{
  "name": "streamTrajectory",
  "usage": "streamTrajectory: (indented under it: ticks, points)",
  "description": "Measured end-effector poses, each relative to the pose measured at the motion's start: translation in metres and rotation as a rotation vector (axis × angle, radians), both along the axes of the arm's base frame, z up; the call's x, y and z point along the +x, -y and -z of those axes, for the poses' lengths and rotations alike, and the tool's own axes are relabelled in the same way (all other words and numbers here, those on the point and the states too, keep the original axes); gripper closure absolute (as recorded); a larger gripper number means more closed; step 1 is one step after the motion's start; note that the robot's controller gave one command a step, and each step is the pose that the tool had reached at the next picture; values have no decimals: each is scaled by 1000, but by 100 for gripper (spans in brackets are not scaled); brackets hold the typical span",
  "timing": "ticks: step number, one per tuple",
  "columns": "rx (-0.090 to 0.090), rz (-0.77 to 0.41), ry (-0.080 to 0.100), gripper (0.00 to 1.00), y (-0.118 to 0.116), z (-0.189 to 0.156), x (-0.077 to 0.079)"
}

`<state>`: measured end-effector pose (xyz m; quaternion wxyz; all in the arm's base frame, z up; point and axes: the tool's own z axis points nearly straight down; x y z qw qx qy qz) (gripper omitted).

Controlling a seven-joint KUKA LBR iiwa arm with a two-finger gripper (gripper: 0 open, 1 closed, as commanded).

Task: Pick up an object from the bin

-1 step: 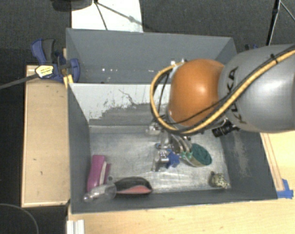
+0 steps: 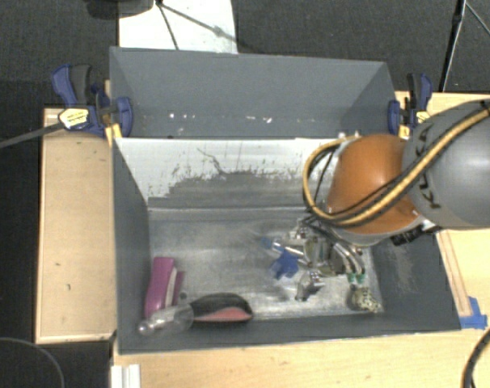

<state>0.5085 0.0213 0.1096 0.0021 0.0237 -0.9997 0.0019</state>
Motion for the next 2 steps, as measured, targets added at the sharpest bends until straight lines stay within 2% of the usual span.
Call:
streamTrajectory:
  ticks: [1,2]
  points:
    - [5,-2,6,100,-6,-3,2]
    - [5,-25,14,100,-18,-107,-5]
